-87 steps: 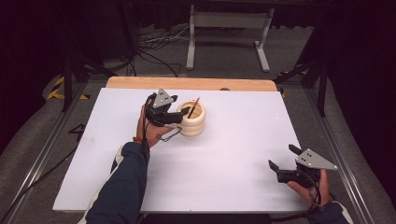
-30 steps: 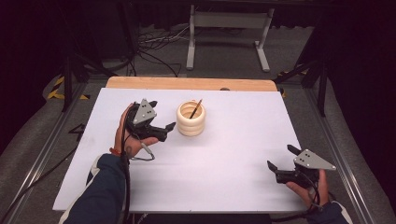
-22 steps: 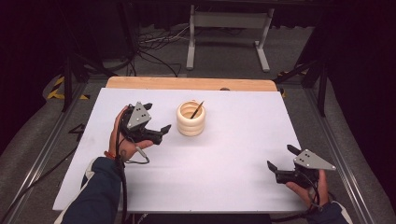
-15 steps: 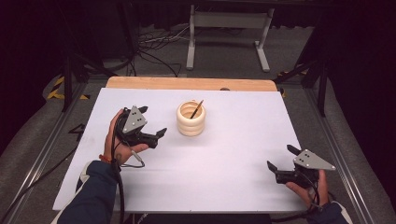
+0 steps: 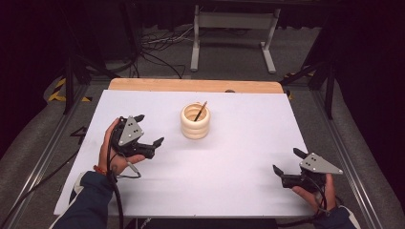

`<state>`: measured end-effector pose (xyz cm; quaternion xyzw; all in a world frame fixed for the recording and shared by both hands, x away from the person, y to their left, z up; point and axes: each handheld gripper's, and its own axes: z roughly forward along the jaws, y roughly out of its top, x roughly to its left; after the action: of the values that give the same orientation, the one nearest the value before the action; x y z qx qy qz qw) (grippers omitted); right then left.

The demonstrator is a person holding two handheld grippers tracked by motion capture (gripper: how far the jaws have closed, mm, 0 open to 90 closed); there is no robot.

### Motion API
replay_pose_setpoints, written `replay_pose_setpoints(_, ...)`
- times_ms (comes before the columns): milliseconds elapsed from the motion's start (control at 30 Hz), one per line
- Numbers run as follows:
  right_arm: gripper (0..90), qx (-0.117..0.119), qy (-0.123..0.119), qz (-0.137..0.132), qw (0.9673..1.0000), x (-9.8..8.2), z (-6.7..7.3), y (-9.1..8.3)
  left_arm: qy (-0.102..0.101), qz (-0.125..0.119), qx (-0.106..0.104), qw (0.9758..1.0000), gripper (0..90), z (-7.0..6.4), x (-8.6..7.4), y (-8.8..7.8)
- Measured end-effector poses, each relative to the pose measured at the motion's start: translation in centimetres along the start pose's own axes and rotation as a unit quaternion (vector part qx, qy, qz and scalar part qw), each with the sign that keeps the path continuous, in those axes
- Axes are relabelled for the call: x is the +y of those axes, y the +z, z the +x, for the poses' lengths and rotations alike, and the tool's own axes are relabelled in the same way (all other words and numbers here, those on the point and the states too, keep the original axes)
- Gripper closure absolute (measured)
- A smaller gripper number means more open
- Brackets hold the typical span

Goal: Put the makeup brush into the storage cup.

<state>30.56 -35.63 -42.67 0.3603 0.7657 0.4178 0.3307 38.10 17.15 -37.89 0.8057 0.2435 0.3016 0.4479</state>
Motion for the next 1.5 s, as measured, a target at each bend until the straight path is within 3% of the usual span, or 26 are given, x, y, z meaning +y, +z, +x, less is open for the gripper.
replay_pose_setpoints(333,6.8,0.004,-0.001,0.001,1.0000,0.0,0.0,0.0,0.002,0.004,-0.003,1.0000,5.4,-0.5,-0.9,-0.8)
replay_pose_setpoints(1000,6.6,0.001,-0.003,0.000,1.0000,0.0,0.0,0.0,0.021,0.045,0.008,0.9988,3.3,-1.4,-3.2,-2.9)
replay_pose_setpoints(1500,6.5,0.000,-0.003,0.001,1.0000,-0.1,0.0,-0.1,0.015,0.059,0.017,0.9980,3.4,-1.6,-5.6,-4.9)
